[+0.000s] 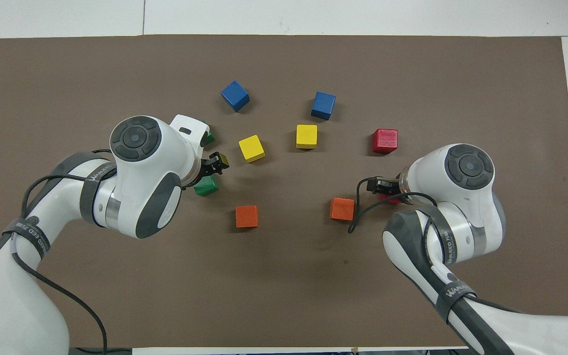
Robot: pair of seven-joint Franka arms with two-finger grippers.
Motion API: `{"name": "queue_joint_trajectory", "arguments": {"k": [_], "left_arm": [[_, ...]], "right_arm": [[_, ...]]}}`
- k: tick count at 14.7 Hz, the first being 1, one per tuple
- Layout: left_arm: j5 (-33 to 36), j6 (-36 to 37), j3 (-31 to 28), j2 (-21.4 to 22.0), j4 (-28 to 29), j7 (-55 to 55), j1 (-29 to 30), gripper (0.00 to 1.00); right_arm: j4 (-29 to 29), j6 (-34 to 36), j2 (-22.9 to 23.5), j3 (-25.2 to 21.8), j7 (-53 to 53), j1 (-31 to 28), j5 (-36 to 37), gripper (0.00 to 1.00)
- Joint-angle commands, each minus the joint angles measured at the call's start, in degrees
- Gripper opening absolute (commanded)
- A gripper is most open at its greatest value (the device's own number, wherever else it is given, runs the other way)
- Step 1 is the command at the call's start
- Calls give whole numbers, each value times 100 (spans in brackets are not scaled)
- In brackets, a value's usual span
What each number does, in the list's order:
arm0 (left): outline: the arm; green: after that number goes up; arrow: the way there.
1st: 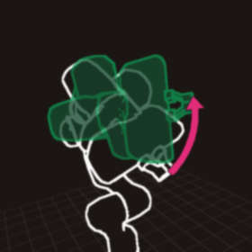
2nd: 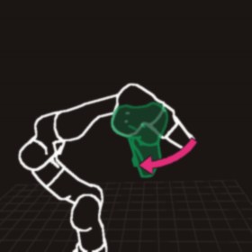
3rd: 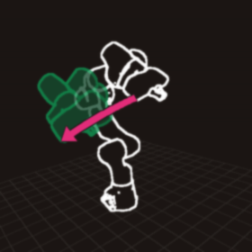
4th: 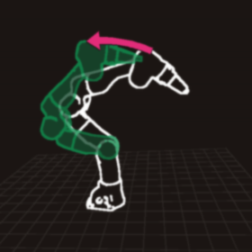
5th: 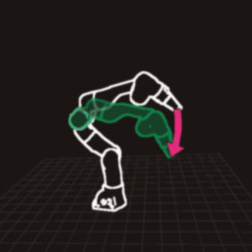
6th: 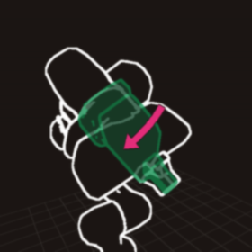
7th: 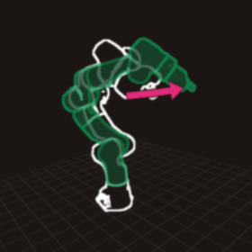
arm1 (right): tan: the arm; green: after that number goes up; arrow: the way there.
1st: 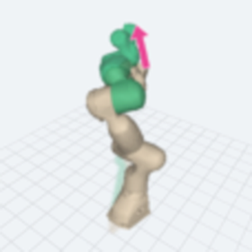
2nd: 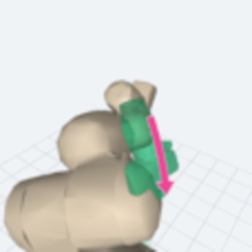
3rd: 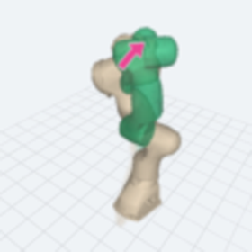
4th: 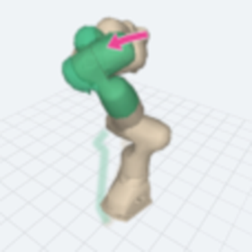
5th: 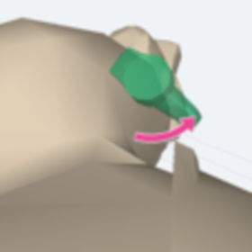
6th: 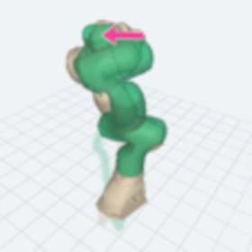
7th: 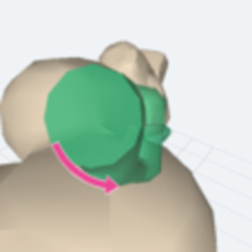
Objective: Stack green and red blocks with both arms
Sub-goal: 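Grasp the nearer green block with the left gripper while the right gripper grasps red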
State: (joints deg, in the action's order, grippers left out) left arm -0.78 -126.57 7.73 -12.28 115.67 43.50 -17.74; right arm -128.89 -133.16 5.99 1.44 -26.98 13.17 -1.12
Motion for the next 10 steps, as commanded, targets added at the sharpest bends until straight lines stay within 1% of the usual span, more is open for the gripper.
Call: {"name": "queue_joint_trajectory", "arguments": {"k": [1,4,6,10], "left_arm": [[114,-306,-70,77,307,115,-98,100],[114,-447,-70,42,360,115,-107,100],[122,-491,-70,-28,369,124,-159,100],[122,-711,-79,-108,491,133,-186,100]], "right_arm": [[-277,-184,-195,6,87,-77,-73,100],[-286,-254,-142,6,87,-121,-64,100],[-303,-464,-72,6,87,-121,-73,100],[-312,-483,-63,6,96,-174,-64,99]]}}
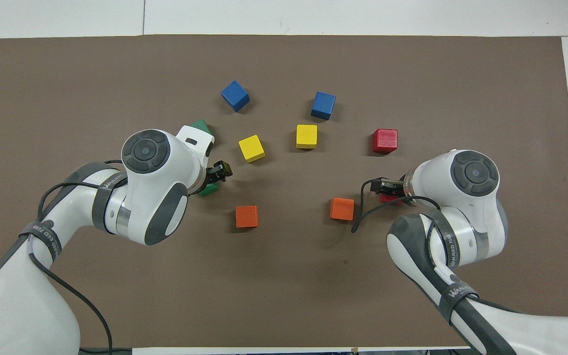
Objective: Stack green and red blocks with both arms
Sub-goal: 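Carry the green block outward with the left gripper while the right gripper carries red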
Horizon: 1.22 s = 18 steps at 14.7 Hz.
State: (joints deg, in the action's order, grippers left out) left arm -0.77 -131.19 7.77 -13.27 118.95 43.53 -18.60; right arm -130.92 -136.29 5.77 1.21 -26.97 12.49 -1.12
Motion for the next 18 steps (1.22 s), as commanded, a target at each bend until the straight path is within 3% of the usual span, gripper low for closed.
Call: {"name": "queue_joint_trajectory", "arguments": {"k": [1,2,3,4,5,6,8,10,13,18], "left_arm": [[121,-284,-82,-18,181,130,-100,100],[121,-293,-82,-18,190,112,-100,100],[129,-284,-82,-9,190,86,-91,87],[147,-276,-82,-18,173,34,-65,58],[199,-197,-82,-26,103,-106,-4,21],[235,-92,-91,-61,-2,-195,14,0],[313,512,-100,-70,-467,-553,215,0],[332,1119,-100,-9,-854,-1238,497,0],[332,1341,-100,79,-996,-2652,1182,0],[341,1000,-100,18,-987,-4719,2263,0]], "right_arm": [[-109,-162,-50,28,96,-141,-73,95],[-109,-161,-50,28,96,-141,-73,91],[-109,-161,-50,28,87,-141,-73,83],[-109,-161,-41,28,96,-141,-64,73],[-109,-153,-50,28,96,-124,-64,61],[-109,-135,-50,28,87,-98,-64,49],[-100,-118,-50,28,43,-71,-64,21],[-22,-65,-24,28,96,-80,-64,0],[320,259,3,2,612,-289,-55,0],[681,287,90,2,2368,-1404,24,0]]}}
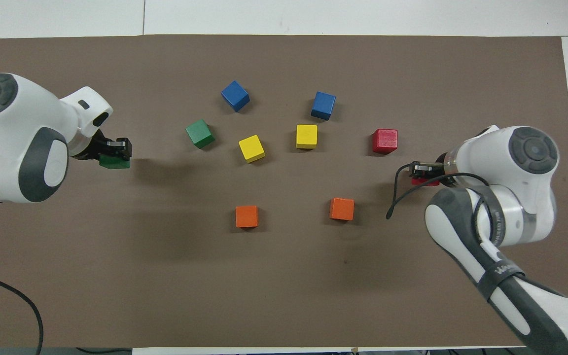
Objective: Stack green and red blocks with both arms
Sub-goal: 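Carry the green block outward with the left gripper while the right gripper carries red, then set the green block down with the left gripper while the right gripper sets red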
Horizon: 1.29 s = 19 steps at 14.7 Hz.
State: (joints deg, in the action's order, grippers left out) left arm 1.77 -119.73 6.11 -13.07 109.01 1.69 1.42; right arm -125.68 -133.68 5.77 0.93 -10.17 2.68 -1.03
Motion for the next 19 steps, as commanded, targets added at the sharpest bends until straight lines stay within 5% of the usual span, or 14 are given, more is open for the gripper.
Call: {"name": "queue_joint_trajectory", "arguments": {"k": [1,19], "left_arm": [[87,-226,65,-29,15,-643,367,0],[-353,-815,74,-328,375,-178,544,0]], "right_arm": [[218,35,126,30,997,-591,15,0],[931,299,891,39,1597,-988,24,0]]}}
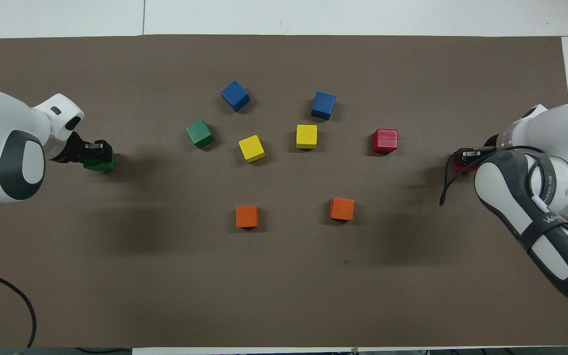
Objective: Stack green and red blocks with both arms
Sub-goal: 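Set the green block down with the left gripper while the right gripper sets red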
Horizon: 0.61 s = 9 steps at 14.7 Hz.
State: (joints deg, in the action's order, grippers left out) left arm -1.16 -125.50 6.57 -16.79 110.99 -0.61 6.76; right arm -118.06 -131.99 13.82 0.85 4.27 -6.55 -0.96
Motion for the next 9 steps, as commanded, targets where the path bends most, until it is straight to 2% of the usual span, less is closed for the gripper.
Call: {"name": "queue_joint_trajectory", "arguments": {"k": [1,5,6,7,8,9], "left_arm": [[-60,-334,29,45,238,53,-8,0],[-51,-396,29,36,283,44,10,0],[-51,-431,29,36,300,35,1,20],[-51,-440,29,36,309,44,-8,82],[-51,-414,29,36,300,35,-17,100],[-51,-388,29,36,283,35,-8,100]], "right_arm": [[178,121,86,47,153,-65,17,0],[161,94,130,47,153,-65,8,0],[161,59,147,47,153,-65,8,0],[143,15,182,47,153,-65,8,0],[143,-2,200,47,145,-57,8,0],[134,-3,209,47,136,-57,8,0]]}}
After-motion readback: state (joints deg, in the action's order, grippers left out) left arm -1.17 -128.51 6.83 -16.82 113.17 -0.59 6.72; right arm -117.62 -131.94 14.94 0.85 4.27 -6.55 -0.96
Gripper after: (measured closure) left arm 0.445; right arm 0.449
